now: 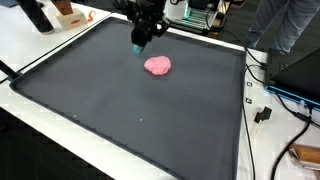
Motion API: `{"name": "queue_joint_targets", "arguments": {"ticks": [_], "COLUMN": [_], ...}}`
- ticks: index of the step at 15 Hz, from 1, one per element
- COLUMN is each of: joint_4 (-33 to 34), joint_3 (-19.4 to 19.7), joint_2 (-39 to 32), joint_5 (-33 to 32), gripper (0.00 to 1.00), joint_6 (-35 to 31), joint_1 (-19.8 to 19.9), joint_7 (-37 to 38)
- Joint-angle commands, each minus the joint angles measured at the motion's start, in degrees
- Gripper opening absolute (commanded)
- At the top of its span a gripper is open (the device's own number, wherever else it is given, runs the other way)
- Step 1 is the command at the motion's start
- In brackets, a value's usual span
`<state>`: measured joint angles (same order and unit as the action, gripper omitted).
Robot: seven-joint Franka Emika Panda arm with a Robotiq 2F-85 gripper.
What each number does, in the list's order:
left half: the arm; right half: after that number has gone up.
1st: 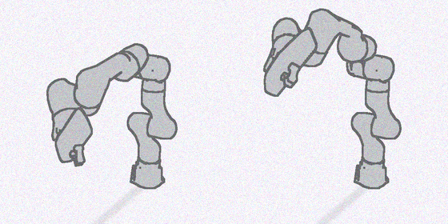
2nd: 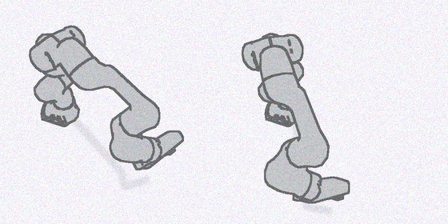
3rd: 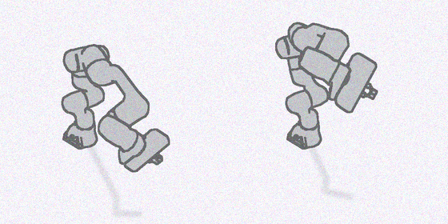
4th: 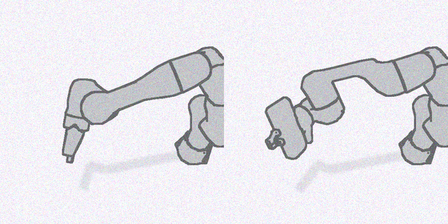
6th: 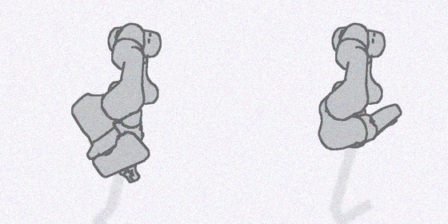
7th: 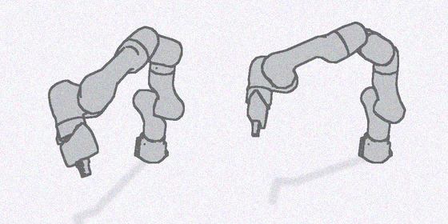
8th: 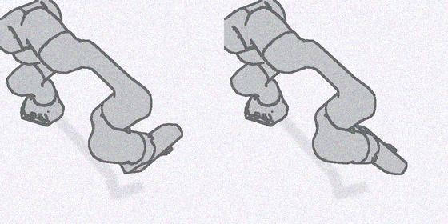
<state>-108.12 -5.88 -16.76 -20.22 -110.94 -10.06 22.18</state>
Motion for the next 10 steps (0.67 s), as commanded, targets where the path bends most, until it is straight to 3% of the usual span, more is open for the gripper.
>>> {"name": "queue_joint_targets", "arguments": {"ticks": [1, 5, 10], "joint_4": [-5.7, -7.9, -10.0], "joint_3": [-0.6, -0.6, -0.4], "joint_2": [6.3, 9.9, 13.5], "joint_5": [8.2, 16.7, 22.7], "gripper": [0.25, 0.25, 0.25], "joint_6": [-4.8, -5.5, -4.4], "joint_1": [1.9, 3.0, 3.3], "joint_7": [-8.1, -16.3, -21.0]}}
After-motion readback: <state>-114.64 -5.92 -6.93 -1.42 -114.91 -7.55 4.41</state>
